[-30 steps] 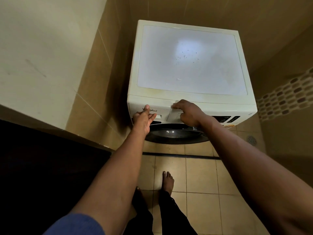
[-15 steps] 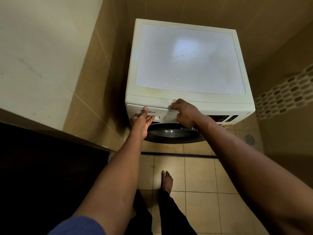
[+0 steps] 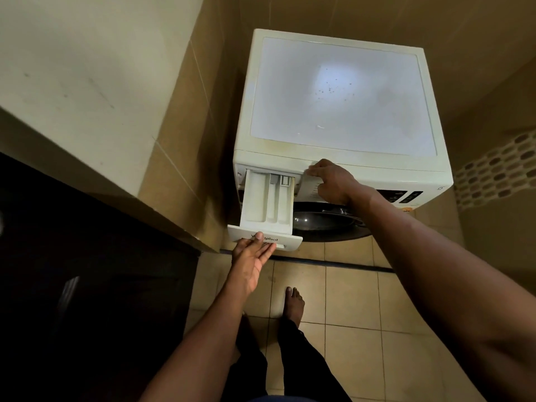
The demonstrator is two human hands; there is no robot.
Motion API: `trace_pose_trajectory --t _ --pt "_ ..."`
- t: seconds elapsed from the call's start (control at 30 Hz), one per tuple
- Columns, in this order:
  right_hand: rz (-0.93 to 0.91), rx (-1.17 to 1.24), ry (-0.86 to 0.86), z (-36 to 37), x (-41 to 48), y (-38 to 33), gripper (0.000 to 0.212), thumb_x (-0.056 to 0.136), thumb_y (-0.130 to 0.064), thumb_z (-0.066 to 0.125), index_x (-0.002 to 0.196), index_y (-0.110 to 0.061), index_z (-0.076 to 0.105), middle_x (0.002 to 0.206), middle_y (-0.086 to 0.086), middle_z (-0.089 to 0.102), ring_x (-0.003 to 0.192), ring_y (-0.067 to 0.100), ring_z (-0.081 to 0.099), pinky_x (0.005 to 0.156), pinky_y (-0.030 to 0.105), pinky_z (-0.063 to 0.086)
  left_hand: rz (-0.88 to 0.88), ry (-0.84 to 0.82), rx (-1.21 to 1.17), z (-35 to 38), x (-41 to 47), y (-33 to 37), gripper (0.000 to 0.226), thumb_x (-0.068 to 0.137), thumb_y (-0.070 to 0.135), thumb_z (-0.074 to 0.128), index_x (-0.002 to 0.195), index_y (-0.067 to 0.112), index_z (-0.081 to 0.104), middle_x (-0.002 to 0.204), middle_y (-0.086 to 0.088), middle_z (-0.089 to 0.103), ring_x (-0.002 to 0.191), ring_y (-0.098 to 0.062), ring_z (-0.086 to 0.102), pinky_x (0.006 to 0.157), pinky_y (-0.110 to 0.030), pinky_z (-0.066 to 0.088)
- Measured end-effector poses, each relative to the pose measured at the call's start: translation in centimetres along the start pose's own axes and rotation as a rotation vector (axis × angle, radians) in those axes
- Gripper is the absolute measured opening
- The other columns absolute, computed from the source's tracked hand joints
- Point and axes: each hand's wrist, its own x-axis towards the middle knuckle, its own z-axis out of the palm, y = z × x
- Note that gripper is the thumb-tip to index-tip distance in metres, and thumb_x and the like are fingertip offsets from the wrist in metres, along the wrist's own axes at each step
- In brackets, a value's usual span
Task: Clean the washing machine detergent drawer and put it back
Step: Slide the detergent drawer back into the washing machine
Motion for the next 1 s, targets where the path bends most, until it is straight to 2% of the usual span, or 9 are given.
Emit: trace_pose_trajectory --t 0.1,0.47,0.63,0.83,1.0 --pt "0.004 0.002 0.008 0.3 0.0 -0.1 0.066 0.090 0.002 0.050 0.153 -0.017 0.050 0.161 0.001 0.035 0.142 0.027 0.045 0.111 0.032 0.039 0.008 0.004 -0.009 -0.3 -0.5 -0.2 0.009 0.097 0.001 0.065 0.104 0.002 0.059 0.122 -0.022 0.066 0.125 -0.042 0.063 0.094 -0.049 0.060" --pt "0.003 0.011 0.008 0.7 0.1 0.3 0.066 0.089 0.001 0.052 0.153 -0.016 0.049 0.160 0.001 0.034 0.141 0.027 0.046 0.108 0.029 0.038 0.051 0.002 -0.014 1.5 0.2 0.0 0.014 0.099 0.004 0.063 0.112 0.006 0.057 0.124 -0.020 0.066 0.124 -0.041 0.063 0.094 -0.049 0.060" --pt "-0.002 0.005 -0.004 0.9 0.3 0.5 0.066 0.089 -0.001 0.054 0.153 -0.014 0.048 0.161 0.000 0.034 0.139 0.028 0.048 0.109 0.031 0.043 0.069 0.012 0.028 4.1 3.2 1.8 0.011 0.101 0.007 0.062 0.106 0.005 0.052 0.119 -0.021 0.062 0.122 -0.044 0.062 0.103 -0.050 0.054" --pt "-0.005 0.030 0.013 0.3 0.4 0.6 0.063 0.088 -0.002 0.055 0.150 -0.015 0.053 0.158 0.001 0.039 0.139 0.027 0.048 0.108 0.030 0.041 0.098 0.054 0.050 8.8 8.3 4.3 0.017 0.101 0.011 0.066 0.112 0.003 0.055 0.115 -0.019 0.064 0.111 -0.039 0.064 0.099 -0.049 0.056" --pt "-0.014 0.053 0.030 -0.2 0.6 0.6 0.063 0.087 -0.002 0.054 0.148 -0.018 0.057 0.155 0.000 0.043 0.139 0.024 0.048 0.109 0.029 0.039 0.120 0.075 0.067 11.3 11.4 5.4 0.017 0.100 0.015 0.067 0.110 0.007 0.056 0.120 -0.018 0.063 0.111 -0.039 0.064 0.098 -0.049 0.058"
